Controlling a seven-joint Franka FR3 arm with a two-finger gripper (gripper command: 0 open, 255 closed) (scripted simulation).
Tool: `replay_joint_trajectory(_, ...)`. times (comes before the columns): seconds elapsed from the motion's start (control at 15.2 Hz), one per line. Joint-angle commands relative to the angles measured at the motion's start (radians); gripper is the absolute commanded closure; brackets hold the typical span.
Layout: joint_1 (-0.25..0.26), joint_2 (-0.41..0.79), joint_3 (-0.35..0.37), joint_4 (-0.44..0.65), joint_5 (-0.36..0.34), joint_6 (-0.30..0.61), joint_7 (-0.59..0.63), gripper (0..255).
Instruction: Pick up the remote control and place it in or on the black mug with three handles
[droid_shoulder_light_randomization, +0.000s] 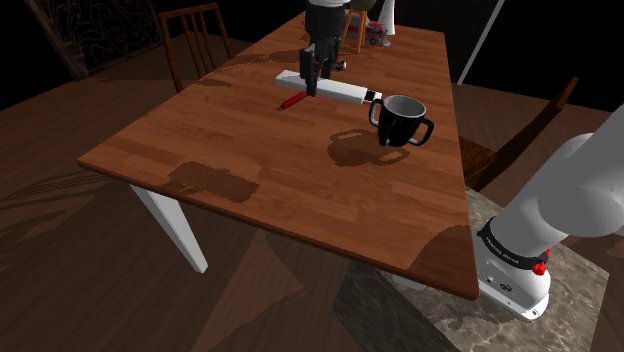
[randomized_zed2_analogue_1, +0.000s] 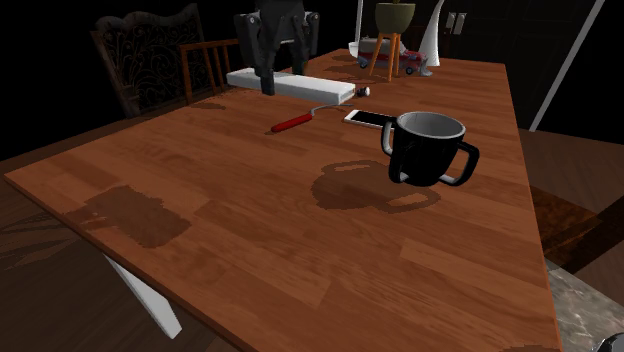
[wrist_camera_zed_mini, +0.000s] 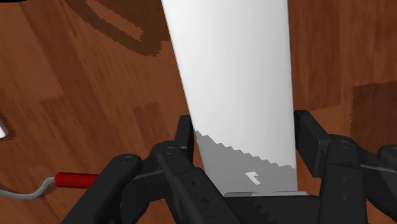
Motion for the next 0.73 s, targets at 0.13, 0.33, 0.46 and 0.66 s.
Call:
replay_joint_trajectory(0.13, -0.036, -0.111, -0.053, -0.121, 0.024, 0.010, -0.100, 255)
replay_joint_trajectory(0.33, -0.059, -0.185, -0.095, -0.197, 0.031, 0.010, -0.170, 255)
replay_joint_trajectory(0.46, -0.074, -0.231, -0.126, -0.243, 0.031, 0.008, -0.216, 255)
replay_joint_trajectory(0.66, -0.098, -0.293, -0.173, -0.302, 0.023, 0.003, -0.285, 255)
